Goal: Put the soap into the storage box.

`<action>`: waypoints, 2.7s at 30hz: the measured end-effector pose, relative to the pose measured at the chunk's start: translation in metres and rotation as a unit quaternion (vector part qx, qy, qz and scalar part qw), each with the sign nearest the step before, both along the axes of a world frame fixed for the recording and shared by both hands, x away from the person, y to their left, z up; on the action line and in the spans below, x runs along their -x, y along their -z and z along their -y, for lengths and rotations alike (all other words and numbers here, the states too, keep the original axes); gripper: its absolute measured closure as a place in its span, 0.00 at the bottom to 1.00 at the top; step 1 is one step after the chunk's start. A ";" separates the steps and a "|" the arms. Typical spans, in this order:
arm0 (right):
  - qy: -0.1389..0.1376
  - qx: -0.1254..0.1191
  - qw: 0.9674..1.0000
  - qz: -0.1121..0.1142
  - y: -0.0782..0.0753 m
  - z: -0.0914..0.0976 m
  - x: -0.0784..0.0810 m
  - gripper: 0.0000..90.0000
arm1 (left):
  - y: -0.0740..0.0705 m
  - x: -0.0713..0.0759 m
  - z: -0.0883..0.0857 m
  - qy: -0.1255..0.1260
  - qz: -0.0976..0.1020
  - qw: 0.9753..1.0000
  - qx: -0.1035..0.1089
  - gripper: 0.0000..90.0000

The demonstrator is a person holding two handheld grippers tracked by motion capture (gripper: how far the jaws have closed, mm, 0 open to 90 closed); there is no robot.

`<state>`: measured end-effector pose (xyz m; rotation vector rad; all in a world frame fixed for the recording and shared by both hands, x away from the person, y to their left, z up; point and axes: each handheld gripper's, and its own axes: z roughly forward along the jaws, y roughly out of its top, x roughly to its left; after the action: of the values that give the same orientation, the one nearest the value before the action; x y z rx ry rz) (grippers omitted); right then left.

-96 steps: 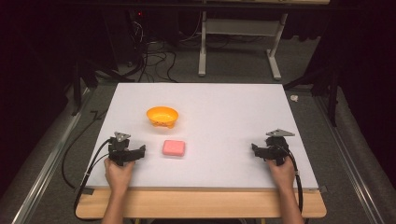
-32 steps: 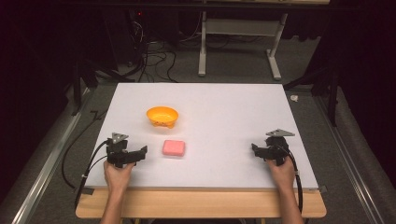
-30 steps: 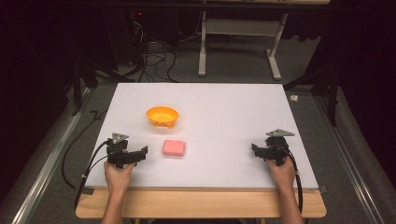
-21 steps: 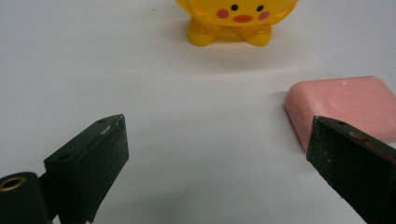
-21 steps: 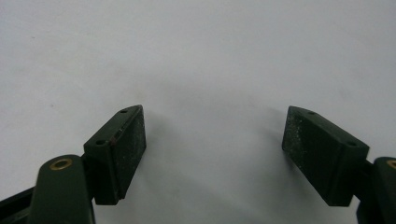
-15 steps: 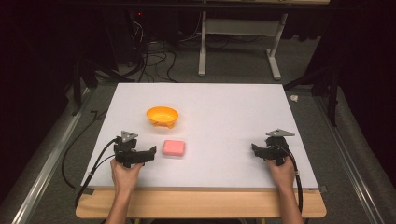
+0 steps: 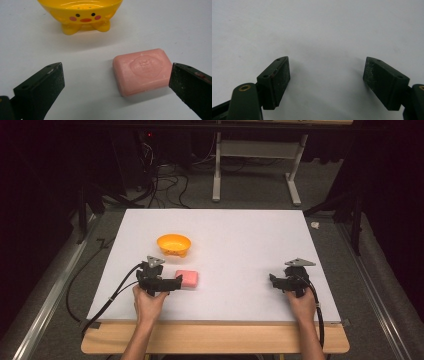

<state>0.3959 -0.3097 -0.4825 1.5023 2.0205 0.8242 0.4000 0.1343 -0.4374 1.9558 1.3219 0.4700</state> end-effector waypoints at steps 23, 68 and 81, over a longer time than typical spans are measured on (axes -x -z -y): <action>0.001 -0.001 1.000 -0.001 0.000 0.000 0.000 0.25 | 0.025 -0.017 0.041 0.001 -0.047 0.999 -0.003 0.00; 0.001 -0.001 1.000 0.000 0.000 0.000 0.000 0.25 | 0.032 -0.017 0.046 0.038 -0.035 0.998 -0.031 0.15; 0.001 -0.001 1.000 0.000 0.000 0.000 0.000 0.25 | 0.015 -0.012 0.037 0.045 -0.011 0.999 -0.017 0.15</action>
<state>0.3958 -0.3096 -0.4824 1.5049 2.0199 0.8248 0.4119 0.0977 -0.4521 2.0435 1.2413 0.4325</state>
